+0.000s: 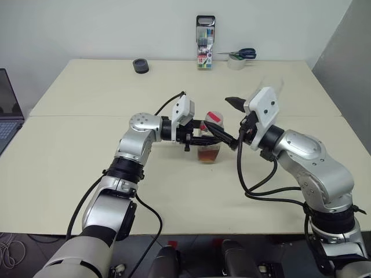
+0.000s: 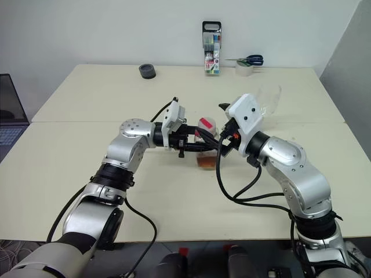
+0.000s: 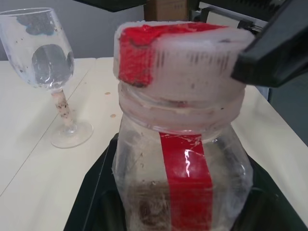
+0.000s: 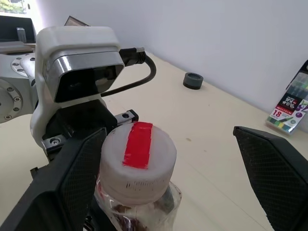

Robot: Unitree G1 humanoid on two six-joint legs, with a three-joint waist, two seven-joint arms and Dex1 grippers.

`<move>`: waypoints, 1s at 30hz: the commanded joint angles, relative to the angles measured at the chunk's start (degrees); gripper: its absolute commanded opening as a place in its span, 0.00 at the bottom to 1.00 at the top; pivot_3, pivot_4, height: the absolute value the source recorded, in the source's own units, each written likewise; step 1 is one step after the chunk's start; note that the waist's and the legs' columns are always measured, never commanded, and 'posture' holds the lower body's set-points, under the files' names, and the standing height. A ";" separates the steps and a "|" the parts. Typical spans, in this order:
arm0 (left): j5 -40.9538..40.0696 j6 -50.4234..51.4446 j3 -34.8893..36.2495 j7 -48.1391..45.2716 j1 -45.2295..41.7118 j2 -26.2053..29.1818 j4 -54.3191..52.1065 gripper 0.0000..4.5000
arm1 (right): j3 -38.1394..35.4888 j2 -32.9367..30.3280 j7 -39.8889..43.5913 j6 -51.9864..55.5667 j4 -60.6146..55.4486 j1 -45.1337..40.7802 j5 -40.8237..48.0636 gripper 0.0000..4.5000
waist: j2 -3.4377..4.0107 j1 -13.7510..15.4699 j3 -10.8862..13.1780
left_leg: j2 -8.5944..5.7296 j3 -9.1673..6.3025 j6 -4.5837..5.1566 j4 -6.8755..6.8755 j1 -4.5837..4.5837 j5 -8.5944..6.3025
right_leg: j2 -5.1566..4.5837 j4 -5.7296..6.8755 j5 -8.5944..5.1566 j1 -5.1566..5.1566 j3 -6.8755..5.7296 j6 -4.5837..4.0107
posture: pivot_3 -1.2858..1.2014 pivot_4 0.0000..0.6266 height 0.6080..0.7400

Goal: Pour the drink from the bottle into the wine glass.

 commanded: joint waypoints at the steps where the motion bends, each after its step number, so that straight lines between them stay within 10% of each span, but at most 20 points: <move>1: -0.74 -0.94 0.66 -0.17 -0.10 0.20 -2.31 0.40 | -3.41 -0.56 -0.60 0.27 -1.58 0.25 0.55 1.00 | 0.00 0.00 0.00 | 0.00 0.00 0.00 0.00 0.00 0.00 | 0.00 0.00 0.00 0.00 0.00 0.00 | 0.52 0.24 1.00; 30: -0.79 -1.11 0.81 0.08 0.25 0.37 -2.70 0.40 | -4.31 -3.92 0.23 1.61 -3.83 1.95 3.63 1.00 | 0.00 0.01 0.00 | 0.00 0.00 0.00 0.00 0.00 0.00 | 0.00 0.00 0.00 0.00 0.00 0.00 | 0.52 0.24 1.00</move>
